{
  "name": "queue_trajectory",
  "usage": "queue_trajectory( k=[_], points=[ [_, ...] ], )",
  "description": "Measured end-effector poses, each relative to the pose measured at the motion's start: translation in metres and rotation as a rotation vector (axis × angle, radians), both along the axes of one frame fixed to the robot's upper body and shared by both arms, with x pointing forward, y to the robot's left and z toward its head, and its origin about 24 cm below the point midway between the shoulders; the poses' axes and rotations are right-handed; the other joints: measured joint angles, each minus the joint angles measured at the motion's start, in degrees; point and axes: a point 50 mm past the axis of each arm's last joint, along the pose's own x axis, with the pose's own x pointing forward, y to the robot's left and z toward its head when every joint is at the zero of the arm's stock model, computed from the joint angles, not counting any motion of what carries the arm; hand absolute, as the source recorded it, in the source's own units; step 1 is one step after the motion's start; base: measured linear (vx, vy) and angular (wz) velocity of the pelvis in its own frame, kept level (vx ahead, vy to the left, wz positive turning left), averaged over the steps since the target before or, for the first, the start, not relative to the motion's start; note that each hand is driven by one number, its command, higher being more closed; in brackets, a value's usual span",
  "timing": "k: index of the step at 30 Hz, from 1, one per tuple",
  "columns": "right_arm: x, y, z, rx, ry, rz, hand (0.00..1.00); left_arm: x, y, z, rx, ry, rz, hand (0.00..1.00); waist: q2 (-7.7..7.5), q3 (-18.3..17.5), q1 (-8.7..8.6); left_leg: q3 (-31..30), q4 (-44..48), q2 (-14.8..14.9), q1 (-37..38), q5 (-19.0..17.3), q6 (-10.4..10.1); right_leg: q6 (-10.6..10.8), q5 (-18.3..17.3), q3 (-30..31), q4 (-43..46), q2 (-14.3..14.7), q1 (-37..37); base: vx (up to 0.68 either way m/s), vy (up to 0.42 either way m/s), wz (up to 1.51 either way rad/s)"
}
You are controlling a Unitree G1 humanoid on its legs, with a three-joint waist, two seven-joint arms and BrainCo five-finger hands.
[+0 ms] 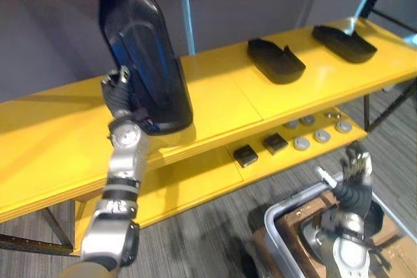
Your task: Walk over and take plastic housings, then place them on the shelf
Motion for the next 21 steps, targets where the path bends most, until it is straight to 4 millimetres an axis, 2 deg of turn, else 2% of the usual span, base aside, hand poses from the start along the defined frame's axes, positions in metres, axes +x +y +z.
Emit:
queue_trajectory(
  k=[2,5,8,15,16,21],
  points=[
    [-0.017,0.006,-0.029,0.024,0.146,0.031,0.0,0.001,0.018,0.023,0.033,-0.007,0.038,1.0,-0.15,2.7,-1.37,0.6,0.8,0.1,-1.4,0.0,-0.1,-0.1,0.6,0.4,-0.5,0.0,-1.0,0.02,0.004,-0.17],
    [-0.03,0.015,-0.042,0.021,0.224,0.083,0.0,0.0,0.031,0.046,0.091,-0.016,0.07,1.0,-0.62,5.1,-1.41,1.5,1.2,0.3,-2.8,0.0,-0.1,-0.2,1.0,1.3,-0.5,0.3,-2.8,0.02,0.008,-0.12],
    [-0.034,0.018,-0.045,-0.008,0.25,0.096,0.0,-0.002,0.043,0.062,0.126,-0.008,0.097,1.0,-1.19,7.3,-1.78,1.8,1.4,0.4,-3.7,0.0,-0.1,-0.2,1.2,1.7,-0.5,0.4,-3.7,0.03,0.034,-0.08],
    [-0.033,0.031,-0.045,0.013,0.241,0.121,0.0,-0.001,0.063,0.068,0.132,0.074,0.125,1.0,-1.76,9.2,-1.31,2.6,1.6,0.7,-5.9,-0.2,-0.3,-0.3,1.3,2.3,-0.4,0.7,-6.3,0.03,0.041,-0.04],
    [-0.032,0.034,-0.042,0.018,0.229,0.131,0.0,-0.001,0.062,0.072,0.128,0.072,0.122,0.0,-1.85,9.8,-1.05,2.7,1.6,0.7,-6.0,-0.2,-0.3,-0.4,1.4,2.5,-0.4,0.8,-6.4,0.04,0.038,-0.08],
    [-0.03,0.046,-0.041,0.039,0.218,0.175,0.0,0.0,0.062,0.084,0.127,0.073,0.122,0.0,-1.88,10.2,-0.87,2.9,1.8,0.8,-7.4,-0.2,-0.4,-0.4,1.4,2.8,-0.2,0.9,-7.9,0.03,0.038,-0.03]
  ],
)
